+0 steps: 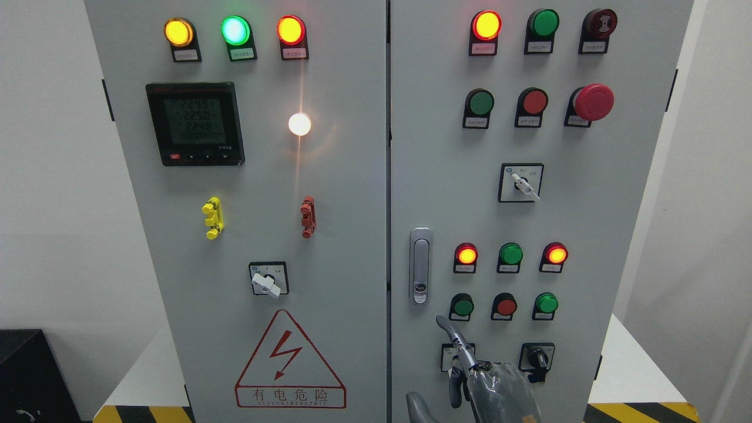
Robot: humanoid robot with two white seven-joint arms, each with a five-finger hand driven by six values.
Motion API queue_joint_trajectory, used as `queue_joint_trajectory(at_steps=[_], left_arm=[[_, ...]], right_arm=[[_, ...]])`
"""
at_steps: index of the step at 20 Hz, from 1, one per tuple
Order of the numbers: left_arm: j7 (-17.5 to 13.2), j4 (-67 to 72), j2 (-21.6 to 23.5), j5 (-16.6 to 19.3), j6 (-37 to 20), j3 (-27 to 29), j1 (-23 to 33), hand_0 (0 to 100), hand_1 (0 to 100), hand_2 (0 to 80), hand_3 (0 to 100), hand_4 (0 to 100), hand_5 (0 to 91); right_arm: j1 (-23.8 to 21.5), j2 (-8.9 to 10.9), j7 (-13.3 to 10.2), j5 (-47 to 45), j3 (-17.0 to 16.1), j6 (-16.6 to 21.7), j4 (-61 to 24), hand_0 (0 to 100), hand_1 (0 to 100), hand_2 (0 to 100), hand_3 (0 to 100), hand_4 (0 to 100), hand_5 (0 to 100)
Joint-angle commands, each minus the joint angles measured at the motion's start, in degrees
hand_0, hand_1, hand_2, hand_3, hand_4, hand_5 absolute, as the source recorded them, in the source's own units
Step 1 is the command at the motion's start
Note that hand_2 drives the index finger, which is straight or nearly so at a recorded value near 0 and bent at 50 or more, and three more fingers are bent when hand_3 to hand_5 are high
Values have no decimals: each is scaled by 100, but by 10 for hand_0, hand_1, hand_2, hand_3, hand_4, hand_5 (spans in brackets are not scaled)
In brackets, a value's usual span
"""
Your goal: Release door handle
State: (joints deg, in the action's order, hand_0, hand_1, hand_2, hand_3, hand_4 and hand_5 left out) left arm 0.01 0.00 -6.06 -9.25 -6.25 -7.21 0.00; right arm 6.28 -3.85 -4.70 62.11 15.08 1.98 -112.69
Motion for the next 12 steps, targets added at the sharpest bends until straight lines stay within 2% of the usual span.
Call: queue_joint_trajectory(at_steps=[1, 3, 6, 12], left_arm=[[-1, 167, 0, 3, 1, 0, -149, 120, 556, 0, 0, 0, 0], [-1, 167, 0, 3, 1, 0, -158, 120, 556, 0, 0, 0, 0], [-1, 167, 0, 3, 1, 0, -149, 120, 556, 0, 0, 0, 0], [-1, 167, 0, -6, 1, 0, -149, 120, 556, 0, 0, 0, 0]], right_arm=[[330, -282, -128, 977, 145, -5, 678, 359, 249, 10, 1000, 1000, 1000], [348, -335, -180, 1223, 145, -14, 792, 361, 247, 11, 1000, 1000, 1000], [409, -344, -470, 1540, 145, -136, 950, 361, 243, 8, 1000, 1000, 1000], [445, -344, -497, 1926, 171, -268, 1030, 361, 241, 4, 1000, 1000, 1000]])
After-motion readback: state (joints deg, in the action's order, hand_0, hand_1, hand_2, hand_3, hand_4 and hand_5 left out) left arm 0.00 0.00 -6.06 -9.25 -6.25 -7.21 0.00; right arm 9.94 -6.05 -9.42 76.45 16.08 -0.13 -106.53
